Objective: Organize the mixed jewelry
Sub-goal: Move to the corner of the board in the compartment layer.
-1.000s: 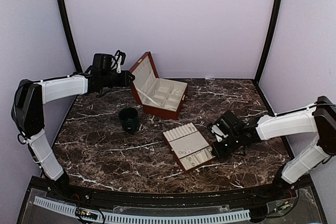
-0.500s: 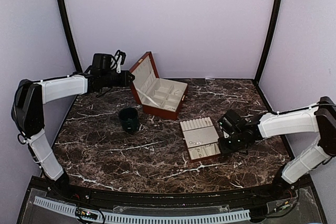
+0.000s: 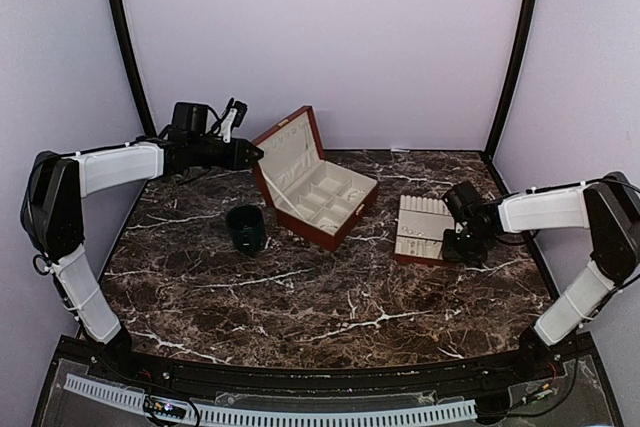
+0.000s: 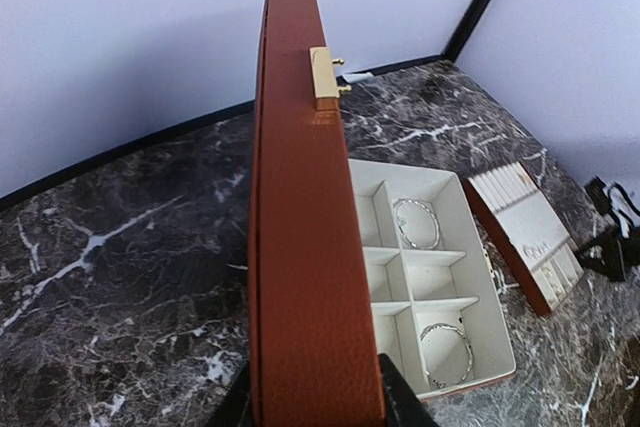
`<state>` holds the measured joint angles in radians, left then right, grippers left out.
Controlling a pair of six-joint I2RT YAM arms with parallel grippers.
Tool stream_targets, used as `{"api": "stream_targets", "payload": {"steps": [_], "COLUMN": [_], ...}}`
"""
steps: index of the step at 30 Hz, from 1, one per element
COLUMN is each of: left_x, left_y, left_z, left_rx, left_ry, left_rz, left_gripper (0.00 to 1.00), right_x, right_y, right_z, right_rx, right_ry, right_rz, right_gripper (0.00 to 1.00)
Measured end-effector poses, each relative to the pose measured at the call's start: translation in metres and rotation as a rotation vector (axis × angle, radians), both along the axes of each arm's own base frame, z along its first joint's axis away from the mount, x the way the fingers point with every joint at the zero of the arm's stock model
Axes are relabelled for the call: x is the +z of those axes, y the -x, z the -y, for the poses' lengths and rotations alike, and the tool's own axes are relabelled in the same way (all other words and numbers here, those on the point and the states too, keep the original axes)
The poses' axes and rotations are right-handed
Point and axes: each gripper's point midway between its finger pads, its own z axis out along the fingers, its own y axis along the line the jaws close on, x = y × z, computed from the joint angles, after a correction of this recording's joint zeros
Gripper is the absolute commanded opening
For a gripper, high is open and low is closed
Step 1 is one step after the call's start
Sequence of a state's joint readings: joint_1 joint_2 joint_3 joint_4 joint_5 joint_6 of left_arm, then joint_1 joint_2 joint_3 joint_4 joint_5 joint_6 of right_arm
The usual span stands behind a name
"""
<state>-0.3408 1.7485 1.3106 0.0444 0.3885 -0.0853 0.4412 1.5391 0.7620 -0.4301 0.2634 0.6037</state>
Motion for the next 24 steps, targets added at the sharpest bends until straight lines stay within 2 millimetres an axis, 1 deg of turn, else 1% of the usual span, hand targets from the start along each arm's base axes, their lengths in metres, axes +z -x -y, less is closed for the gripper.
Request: {"api": "stream_targets", "payload": {"steps": [6,9,10,13,17,18,21,23,24], "left_x": [-0.002,-0.003,-0.004,-0.004,-0.003,-0.002,0.003,0.004,0.003], "left_y": [0.025,0.037,0.042,0.056,0.076,0.081,0.09,0.094,0.095], "left_z": [0.021,0.03,0.034,0.044,0.055,0.056,0.06,0.062,0.062], "left_rx": [-0.174,-0.251,-0.278,-0.358,-0.458,-0.483,-0.546,-0.58,-0.594], "left_ry": [0.03,0.031,0.03,0.017,0.003,0.0,-0.007,-0.011,-0.015], "left_rz": [-0.029,-0.031,-0.031,-0.035,-0.056,-0.067,-0.088,-0.102,-0.107], "left_gripper": [0.0,0.0,0.0,0.0,0.0,0.0,0.0,0.0,0.0], "right_x": [0.001,0.001,0.002,0.002,0.002,0.003,0.009,0.018,0.022], "right_y": [-0.026,-0.036,-0.038,-0.041,-0.041,-0.04,-0.037,-0.035,-0.035], "right_z": [0.039,0.051,0.053,0.055,0.059,0.059,0.058,0.056,0.055], "right_rx": [-0.109,-0.134,-0.136,-0.131,-0.124,-0.123,-0.119,-0.112,-0.112], "right_ry": [0.013,0.018,0.021,0.03,0.049,0.046,0.03,0.015,0.004], "right_rz": [0.015,0.022,0.022,0.022,0.019,0.02,0.028,0.045,0.056], "right_gripper": [0.0,0.01,0.05,0.22,0.39,0.47,0.62,0.69,0.71]}}
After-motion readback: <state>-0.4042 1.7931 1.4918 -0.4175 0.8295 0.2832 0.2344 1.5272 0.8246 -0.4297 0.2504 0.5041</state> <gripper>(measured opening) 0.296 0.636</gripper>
